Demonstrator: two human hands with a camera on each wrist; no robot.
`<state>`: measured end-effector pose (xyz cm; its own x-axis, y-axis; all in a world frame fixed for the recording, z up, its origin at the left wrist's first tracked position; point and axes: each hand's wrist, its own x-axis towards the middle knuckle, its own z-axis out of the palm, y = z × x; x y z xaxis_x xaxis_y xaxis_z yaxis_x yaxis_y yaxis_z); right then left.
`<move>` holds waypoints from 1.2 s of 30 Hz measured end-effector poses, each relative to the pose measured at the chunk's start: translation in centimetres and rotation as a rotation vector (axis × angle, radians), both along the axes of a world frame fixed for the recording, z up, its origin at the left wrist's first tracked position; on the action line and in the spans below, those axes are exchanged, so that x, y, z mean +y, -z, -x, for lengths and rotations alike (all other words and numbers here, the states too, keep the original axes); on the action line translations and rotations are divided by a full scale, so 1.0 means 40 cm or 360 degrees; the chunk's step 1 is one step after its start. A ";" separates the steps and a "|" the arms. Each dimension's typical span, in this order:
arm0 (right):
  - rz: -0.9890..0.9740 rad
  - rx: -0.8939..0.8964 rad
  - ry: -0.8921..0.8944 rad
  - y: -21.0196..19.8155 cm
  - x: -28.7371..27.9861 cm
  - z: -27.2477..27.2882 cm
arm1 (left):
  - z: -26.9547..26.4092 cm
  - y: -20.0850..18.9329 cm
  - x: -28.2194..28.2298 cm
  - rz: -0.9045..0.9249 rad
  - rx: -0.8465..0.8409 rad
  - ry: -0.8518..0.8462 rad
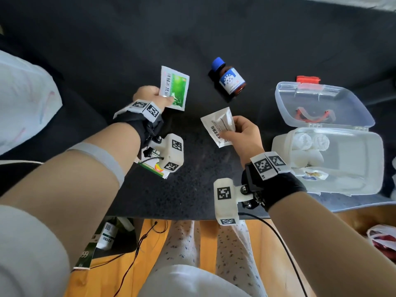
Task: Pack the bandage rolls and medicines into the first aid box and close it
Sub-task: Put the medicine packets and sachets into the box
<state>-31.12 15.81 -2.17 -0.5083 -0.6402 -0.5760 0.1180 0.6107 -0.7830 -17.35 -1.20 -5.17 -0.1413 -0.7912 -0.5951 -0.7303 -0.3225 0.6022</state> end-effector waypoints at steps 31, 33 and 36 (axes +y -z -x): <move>0.0199 0.0498 -0.0185 -0.294 0.359 0.549 | 0.583 -0.314 0.568 -0.0184 0.0900 0.0273; 0.0106 0.0501 -0.0244 -0.274 0.376 0.573 | 0.600 -0.303 0.587 -0.0174 0.0874 0.0268; 0.0053 0.0493 -0.0259 -0.250 0.407 0.586 | 0.614 -0.290 0.610 -0.0133 0.0851 0.0268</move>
<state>-54.56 32.08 7.83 -0.5454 -0.7432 -0.3877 -0.2254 0.5755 -0.7861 -41.91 23.19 6.41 -0.5605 -0.6850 -0.4654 -0.3759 -0.2903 0.8800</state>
